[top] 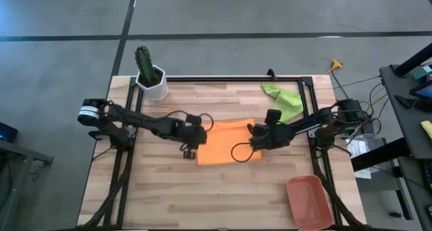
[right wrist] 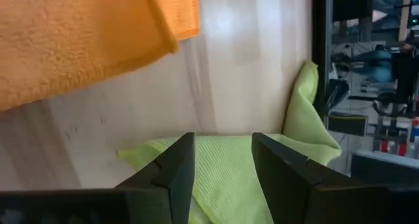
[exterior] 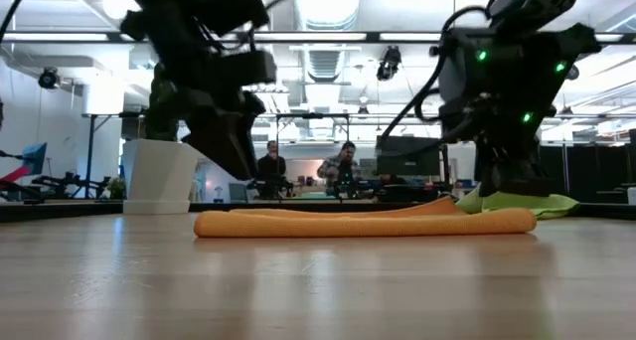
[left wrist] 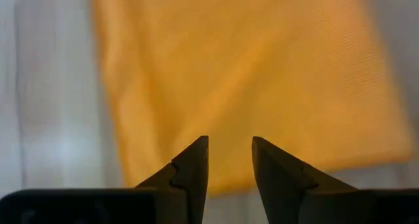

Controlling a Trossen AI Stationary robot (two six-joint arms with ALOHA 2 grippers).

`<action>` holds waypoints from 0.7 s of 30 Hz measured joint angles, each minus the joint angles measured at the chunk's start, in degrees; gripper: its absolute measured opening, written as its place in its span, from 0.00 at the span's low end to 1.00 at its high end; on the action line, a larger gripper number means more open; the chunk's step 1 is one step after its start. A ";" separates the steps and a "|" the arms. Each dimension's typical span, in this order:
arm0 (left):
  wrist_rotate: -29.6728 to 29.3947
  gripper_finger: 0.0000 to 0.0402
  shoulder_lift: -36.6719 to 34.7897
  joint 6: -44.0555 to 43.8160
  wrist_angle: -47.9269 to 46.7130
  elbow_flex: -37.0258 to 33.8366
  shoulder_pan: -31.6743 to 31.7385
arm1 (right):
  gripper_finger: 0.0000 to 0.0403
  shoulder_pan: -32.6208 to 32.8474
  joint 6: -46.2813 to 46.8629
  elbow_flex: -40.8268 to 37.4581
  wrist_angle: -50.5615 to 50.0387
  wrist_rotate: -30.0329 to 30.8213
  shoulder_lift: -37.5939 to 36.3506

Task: Roll microfiber towels into tight, uniform cylinder then place into a basket
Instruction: Fold the orange microfiber cloth

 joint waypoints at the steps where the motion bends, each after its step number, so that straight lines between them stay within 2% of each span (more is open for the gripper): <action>1: 0.04 0.26 -0.03 1.31 2.05 -0.68 -1.31 | 0.36 0.33 0.32 -0.01 0.17 0.01 -0.86; 4: 0.15 0.26 -0.03 3.28 7.07 -2.66 -4.71 | 0.35 2.00 0.42 -0.24 0.48 0.00 -4.00; 9: -0.07 0.26 -0.03 1.43 7.87 -3.13 -7.19 | 0.30 6.04 -1.36 -0.31 5.56 -1.57 -11.15; 13: 1.51 0.26 0.01 1.24 11.16 -4.53 -7.65 | 0.29 8.43 -7.30 -1.12 18.08 -13.41 -14.98; 17: 1.09 0.26 0.30 -0.07 16.54 -7.51 -7.59 | 0.29 9.53 -8.01 -2.19 26.65 -23.10 -15.45; 21: 1.05 0.26 0.32 -1.87 20.54 -10.70 -7.83 | 0.29 10.70 -7.39 -2.27 28.08 -26.15 -12.77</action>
